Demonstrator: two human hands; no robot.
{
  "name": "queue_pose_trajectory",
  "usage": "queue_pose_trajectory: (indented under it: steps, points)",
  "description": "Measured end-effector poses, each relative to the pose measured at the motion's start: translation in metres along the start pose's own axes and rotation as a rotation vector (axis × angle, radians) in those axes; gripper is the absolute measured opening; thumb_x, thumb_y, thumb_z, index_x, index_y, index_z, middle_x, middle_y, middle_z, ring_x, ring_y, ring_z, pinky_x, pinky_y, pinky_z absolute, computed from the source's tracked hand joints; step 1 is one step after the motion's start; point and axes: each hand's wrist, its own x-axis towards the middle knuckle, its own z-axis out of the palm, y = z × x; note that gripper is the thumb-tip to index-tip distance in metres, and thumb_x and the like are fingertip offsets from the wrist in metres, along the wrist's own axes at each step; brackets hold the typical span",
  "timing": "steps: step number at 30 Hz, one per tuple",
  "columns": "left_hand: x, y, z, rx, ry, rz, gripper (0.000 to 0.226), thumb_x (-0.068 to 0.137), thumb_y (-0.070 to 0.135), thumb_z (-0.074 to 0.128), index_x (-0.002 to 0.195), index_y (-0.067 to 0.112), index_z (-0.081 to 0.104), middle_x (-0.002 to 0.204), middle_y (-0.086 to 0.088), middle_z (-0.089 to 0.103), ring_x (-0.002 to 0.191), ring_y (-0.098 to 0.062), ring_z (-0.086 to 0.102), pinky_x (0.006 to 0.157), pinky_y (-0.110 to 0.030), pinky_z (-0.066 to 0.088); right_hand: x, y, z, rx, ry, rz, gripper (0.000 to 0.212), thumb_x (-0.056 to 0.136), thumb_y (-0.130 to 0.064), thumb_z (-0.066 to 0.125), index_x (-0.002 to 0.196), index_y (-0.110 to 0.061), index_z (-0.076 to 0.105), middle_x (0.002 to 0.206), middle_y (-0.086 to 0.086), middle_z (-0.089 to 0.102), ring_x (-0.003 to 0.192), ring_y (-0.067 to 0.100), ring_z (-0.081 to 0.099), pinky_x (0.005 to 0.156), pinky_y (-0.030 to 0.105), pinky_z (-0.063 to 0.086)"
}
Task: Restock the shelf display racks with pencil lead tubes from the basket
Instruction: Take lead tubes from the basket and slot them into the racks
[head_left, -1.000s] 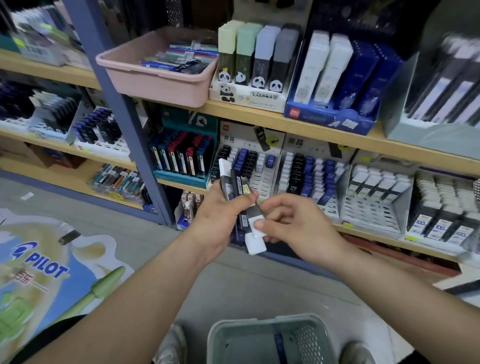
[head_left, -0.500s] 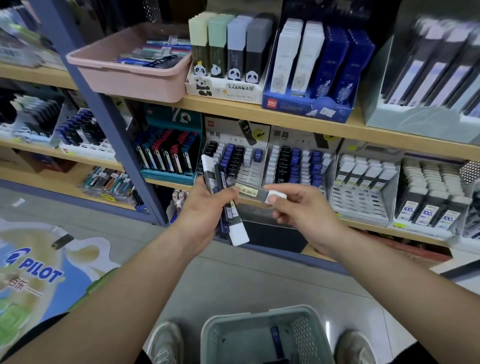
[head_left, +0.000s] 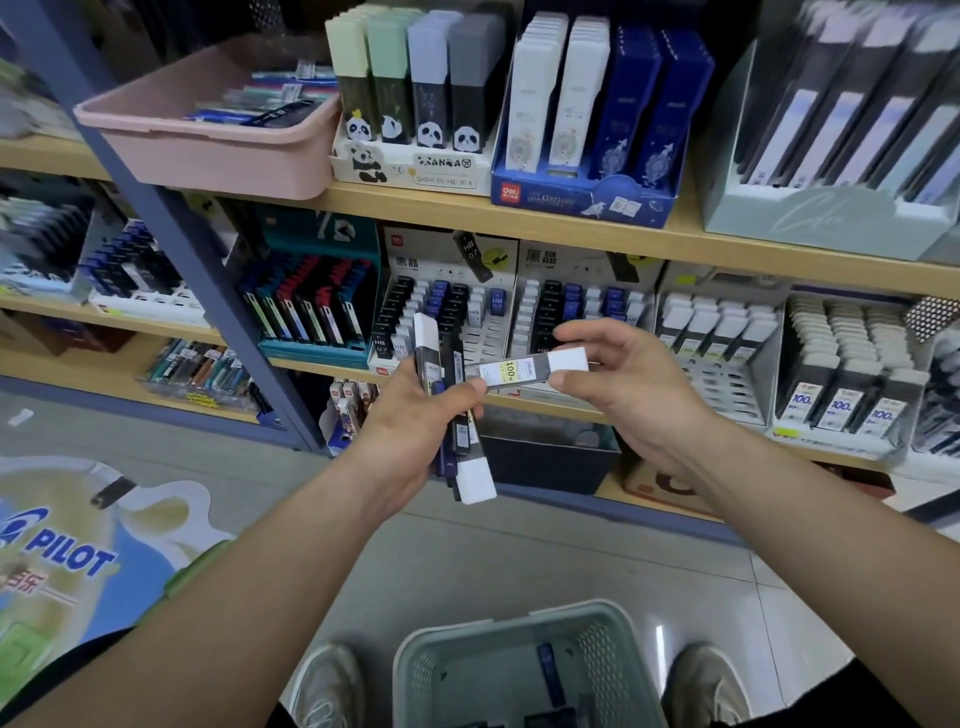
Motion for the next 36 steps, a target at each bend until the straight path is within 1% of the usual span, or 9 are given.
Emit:
queue_pose_trajectory:
  steps: [4,8,12,15,19,24,28,32,36]
  points:
    - [0.003,-0.006,0.006,0.044,0.014,-0.007,0.019,0.094,0.012,0.067,0.111,0.012,0.059,0.074,-0.004,0.065,0.074,-0.017,0.063,0.071,-0.039,0.056,-0.004,0.000,-0.005,0.205,0.013,0.033,0.032,0.078,0.006,0.076,0.103,-0.011,0.066,0.088,0.006,0.075,0.080,0.021,0.071,0.068,0.029,0.056]
    - [-0.001,-0.015,0.019,0.132,-0.022,0.008,0.021,0.093,0.007,0.067,0.112,0.006,0.057,0.071,-0.005,0.064,0.062,-0.003,0.064,0.057,-0.014,0.052,-0.010,0.003,-0.013,0.248,0.042,0.034,0.022,0.085,0.002,0.070,0.104,-0.010,0.069,0.091,0.009,0.076,0.080,0.019,0.070,0.066,0.026,0.057]
    - [0.004,-0.024,0.026,0.178,-0.067,-0.027,0.031,0.091,0.011,0.071,0.116,0.004,0.055,0.070,-0.004,0.067,0.070,-0.016,0.064,0.063,-0.035,0.054,-0.013,0.004,-0.031,0.161,0.119,-0.013,0.018,0.089,0.000,0.068,0.100,-0.014,0.072,0.086,0.006,0.076,0.078,0.018,0.070,0.069,0.029,0.058]
    - [0.006,-0.025,0.033,0.162,-0.078,-0.044,0.029,0.090,0.012,0.072,0.113,0.006,0.055,0.070,-0.004,0.067,0.070,-0.016,0.065,0.061,-0.035,0.054,-0.014,0.006,-0.057,-0.098,0.193,-0.104,0.015,0.089,-0.005,0.070,0.094,-0.018,0.074,0.080,0.003,0.074,0.075,0.022,0.070,0.076,0.038,0.060]
    - [0.008,-0.027,0.045,0.171,-0.128,-0.060,0.029,0.090,0.012,0.073,0.113,0.007,0.056,0.071,-0.005,0.068,0.070,-0.014,0.066,0.058,-0.031,0.052,-0.007,0.011,-0.104,-0.438,0.269,-0.175,0.011,0.090,-0.015,0.073,0.092,-0.025,0.073,0.090,0.000,0.073,0.080,0.021,0.070,0.079,0.043,0.059]
    - [0.014,-0.029,0.060,0.166,-0.170,-0.065,0.030,0.090,0.013,0.073,0.114,0.006,0.057,0.071,-0.005,0.068,0.068,-0.015,0.064,0.057,-0.031,0.052,0.016,0.017,-0.156,-0.733,0.377,-0.188,0.006,0.092,-0.022,0.071,0.097,-0.025,0.071,0.096,-0.003,0.072,0.080,0.003,0.065,0.073,0.019,0.052]
    - [0.020,-0.030,0.070,0.118,-0.181,-0.066,0.027,0.090,0.009,0.071,0.112,0.007,0.056,0.077,-0.006,0.069,0.077,-0.019,0.064,0.072,-0.041,0.055,0.044,0.023,-0.172,-0.769,0.432,-0.197,0.005,0.091,-0.019,0.072,0.096,-0.021,0.071,0.093,-0.001,0.072,0.075,-0.001,0.063,0.067,0.007,0.048]
    - [0.025,-0.029,0.074,0.112,-0.191,-0.062,0.028,0.091,0.010,0.070,0.115,0.004,0.056,0.077,-0.005,0.067,0.072,-0.015,0.064,0.062,-0.034,0.053,0.063,0.032,-0.165,-0.753,0.380,-0.220,0.005,0.088,-0.016,0.075,0.090,-0.018,0.071,0.089,0.000,0.071,0.083,0.014,0.068,0.076,0.025,0.055]
    - [0.030,-0.031,0.075,0.110,-0.182,-0.069,0.030,0.090,0.011,0.071,0.116,0.002,0.057,0.074,-0.004,0.067,0.071,-0.014,0.065,0.060,-0.033,0.052,0.068,0.034,-0.159,-0.839,0.313,-0.226,0.005,0.091,-0.015,0.071,0.089,-0.020,0.070,0.077,-0.006,0.066,0.077,0.012,0.066,0.061,0.009,0.043]
